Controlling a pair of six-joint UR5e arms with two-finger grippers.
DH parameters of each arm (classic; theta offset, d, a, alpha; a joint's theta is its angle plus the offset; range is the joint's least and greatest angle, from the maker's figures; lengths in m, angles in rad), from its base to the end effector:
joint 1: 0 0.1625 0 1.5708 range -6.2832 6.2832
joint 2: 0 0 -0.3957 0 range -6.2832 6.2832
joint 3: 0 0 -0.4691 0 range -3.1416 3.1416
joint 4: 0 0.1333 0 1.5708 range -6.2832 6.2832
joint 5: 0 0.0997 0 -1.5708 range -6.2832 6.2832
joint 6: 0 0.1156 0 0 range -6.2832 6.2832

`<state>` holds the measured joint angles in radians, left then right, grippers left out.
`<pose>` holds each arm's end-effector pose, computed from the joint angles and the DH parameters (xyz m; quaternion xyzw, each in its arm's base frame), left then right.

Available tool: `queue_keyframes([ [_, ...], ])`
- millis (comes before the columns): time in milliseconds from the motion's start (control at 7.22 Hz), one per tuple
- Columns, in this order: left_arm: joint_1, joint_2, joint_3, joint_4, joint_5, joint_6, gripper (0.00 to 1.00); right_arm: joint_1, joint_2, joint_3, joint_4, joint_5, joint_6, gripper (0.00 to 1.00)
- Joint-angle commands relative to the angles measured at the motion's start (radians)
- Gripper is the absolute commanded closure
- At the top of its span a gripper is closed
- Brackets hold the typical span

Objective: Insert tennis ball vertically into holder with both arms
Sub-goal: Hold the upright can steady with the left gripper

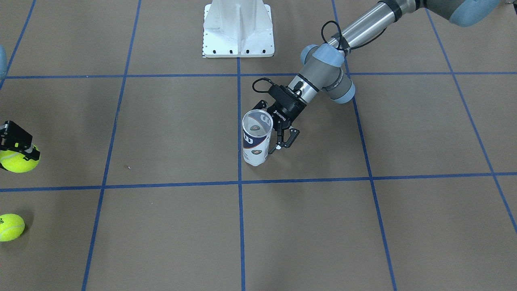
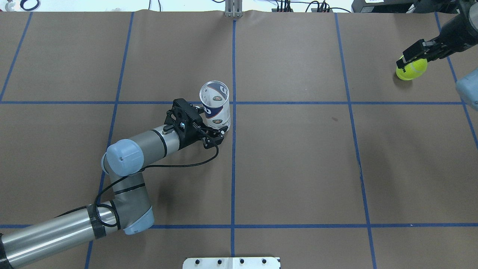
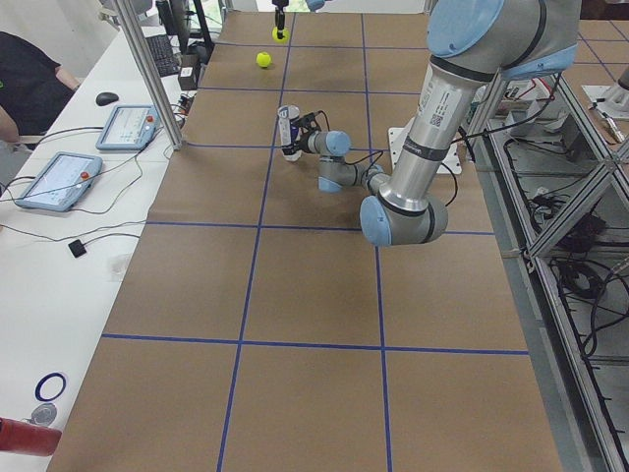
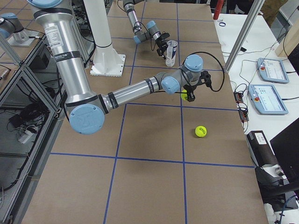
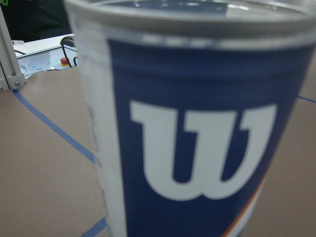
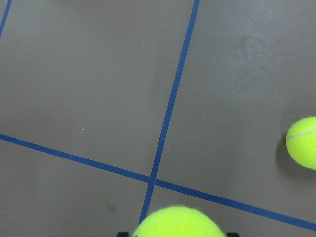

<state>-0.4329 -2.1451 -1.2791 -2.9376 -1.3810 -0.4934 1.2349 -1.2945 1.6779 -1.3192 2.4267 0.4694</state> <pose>0.6346 -0.4642 0.2556 0.5479 0.4882 0.1480 0.6630 -0.1768 -0.6460 0.3696 0.1068 -0.4740 -0.0716 0.8711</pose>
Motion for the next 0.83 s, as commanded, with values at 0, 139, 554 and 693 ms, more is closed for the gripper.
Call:
queue_keyframes([
  [0, 0.0, -0.007, 0.009, 0.0, 0.007, -0.001, 0.02, 0.0, 0.0, 0.0, 0.0, 0.0, 0.0, 1.0],
  [139, 0.0, -0.007, 0.009, 0.001, 0.005, -0.001, 0.02, 0.0, 0.0, 0.002, 0.0, 0.0, 0.0, 1.0],
  [554, 0.0, -0.013, 0.009, 0.001, 0.007, -0.001, 0.02, 0.0, 0.001, 0.002, 0.0, 0.002, 0.0, 1.0],
  [693, 0.0, -0.016, 0.009, 0.002, 0.007, -0.001, 0.02, 0.0, 0.001, 0.003, 0.0, 0.0, 0.0, 1.0],
])
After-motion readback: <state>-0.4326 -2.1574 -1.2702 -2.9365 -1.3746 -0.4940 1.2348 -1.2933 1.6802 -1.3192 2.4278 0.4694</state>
